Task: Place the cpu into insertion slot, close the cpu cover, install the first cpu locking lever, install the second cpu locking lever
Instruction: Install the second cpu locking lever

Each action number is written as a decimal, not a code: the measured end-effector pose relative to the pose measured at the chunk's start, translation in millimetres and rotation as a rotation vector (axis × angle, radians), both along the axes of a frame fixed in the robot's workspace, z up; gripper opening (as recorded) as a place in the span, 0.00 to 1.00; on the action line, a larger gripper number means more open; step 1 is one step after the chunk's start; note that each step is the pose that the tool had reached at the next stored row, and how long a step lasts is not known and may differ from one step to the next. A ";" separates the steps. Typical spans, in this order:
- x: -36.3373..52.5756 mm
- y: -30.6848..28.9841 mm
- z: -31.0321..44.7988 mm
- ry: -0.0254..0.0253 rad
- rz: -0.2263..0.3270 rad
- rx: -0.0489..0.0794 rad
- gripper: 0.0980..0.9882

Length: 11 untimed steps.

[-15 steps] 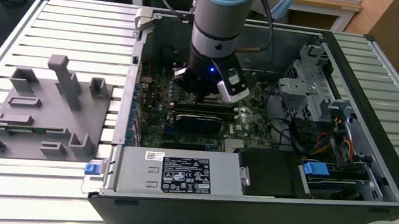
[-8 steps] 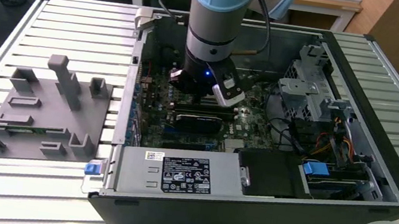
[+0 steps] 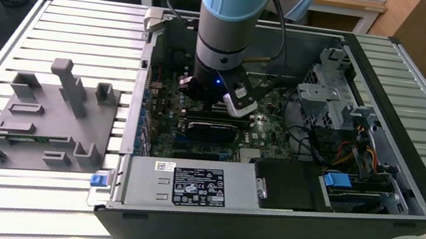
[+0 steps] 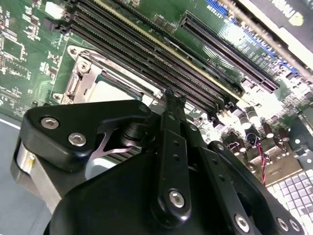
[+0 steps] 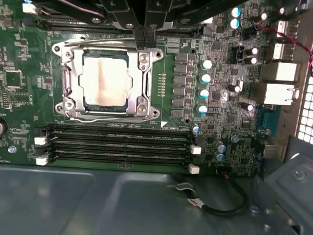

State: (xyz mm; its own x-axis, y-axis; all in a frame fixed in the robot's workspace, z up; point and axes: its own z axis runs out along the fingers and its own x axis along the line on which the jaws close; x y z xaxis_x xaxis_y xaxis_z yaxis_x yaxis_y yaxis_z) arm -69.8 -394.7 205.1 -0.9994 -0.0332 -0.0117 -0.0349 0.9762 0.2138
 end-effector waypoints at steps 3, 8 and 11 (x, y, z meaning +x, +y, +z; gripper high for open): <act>-0.4 -0.1 -3.1 0.0001 0.000 0.005 0.01; -1.4 -2.7 -5.4 -0.0002 0.000 0.021 0.01; -2.6 -5.6 -5.7 -0.0004 0.000 0.029 0.01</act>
